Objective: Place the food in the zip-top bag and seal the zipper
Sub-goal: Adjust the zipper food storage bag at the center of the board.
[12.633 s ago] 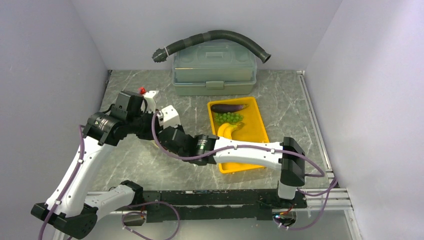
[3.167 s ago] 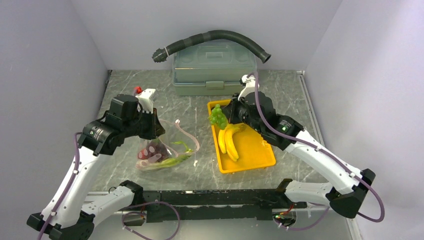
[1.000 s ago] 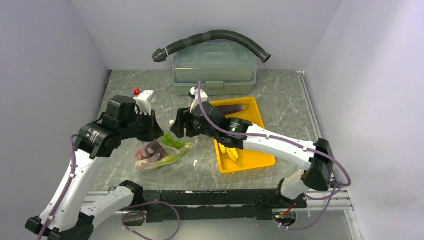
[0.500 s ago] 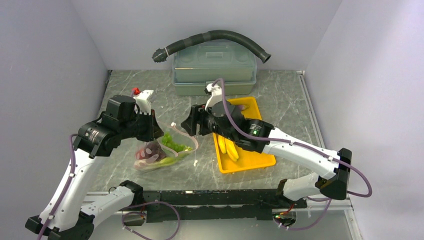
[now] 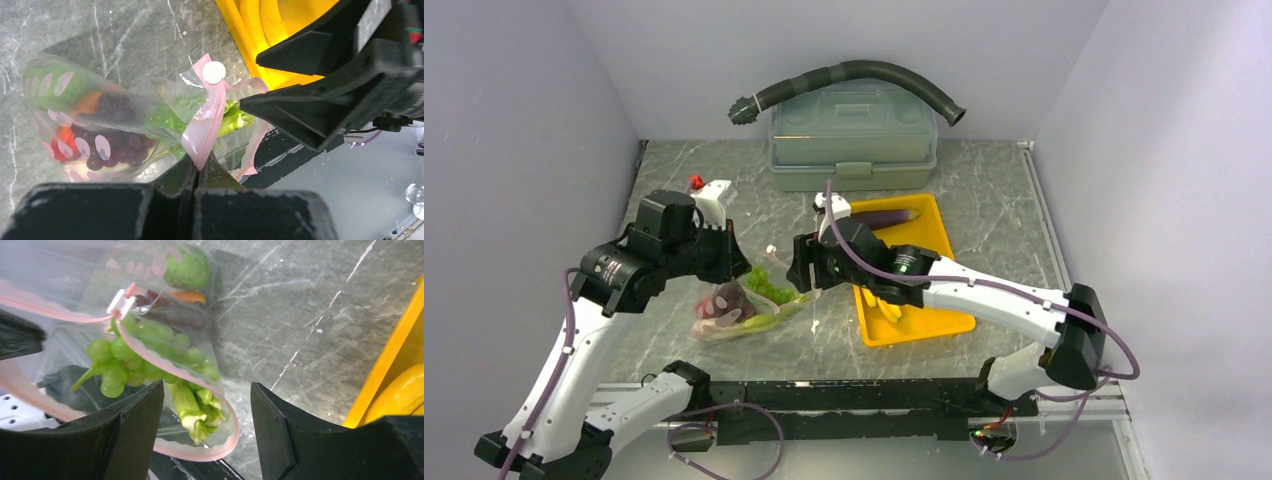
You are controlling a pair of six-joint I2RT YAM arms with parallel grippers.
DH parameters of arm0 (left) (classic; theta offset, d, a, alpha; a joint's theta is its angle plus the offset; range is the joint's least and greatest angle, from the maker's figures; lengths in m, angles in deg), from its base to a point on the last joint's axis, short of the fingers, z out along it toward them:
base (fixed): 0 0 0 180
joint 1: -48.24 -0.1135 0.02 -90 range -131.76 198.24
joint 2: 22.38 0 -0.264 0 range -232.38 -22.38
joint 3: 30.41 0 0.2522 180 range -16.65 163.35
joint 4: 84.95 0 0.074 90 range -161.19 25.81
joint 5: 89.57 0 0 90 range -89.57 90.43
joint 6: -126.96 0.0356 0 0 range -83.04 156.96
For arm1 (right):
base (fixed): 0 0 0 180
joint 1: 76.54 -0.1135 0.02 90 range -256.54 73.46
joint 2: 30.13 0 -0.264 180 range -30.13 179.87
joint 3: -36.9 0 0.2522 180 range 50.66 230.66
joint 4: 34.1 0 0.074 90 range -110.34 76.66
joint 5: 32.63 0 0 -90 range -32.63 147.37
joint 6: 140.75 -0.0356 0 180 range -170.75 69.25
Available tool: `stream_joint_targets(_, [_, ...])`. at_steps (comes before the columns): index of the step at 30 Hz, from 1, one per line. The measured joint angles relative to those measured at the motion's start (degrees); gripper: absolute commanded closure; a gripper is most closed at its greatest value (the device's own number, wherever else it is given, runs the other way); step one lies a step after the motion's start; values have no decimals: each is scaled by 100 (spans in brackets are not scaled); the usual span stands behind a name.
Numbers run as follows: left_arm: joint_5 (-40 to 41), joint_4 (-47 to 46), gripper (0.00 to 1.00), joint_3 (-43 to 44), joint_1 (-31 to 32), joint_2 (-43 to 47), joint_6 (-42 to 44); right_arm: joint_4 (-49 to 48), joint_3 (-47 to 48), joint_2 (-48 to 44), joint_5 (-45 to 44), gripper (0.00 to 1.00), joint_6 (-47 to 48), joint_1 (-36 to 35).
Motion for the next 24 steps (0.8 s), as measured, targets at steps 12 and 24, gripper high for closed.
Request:
stream_joint_targets(12, [0, 4, 100, 0, 0, 2, 0, 66, 2, 520, 35, 91, 173, 87])
stream_joint_targets(24, [46, 9, 100, 2, 0, 9, 0, 343, 140, -103, 136, 100, 299, 92])
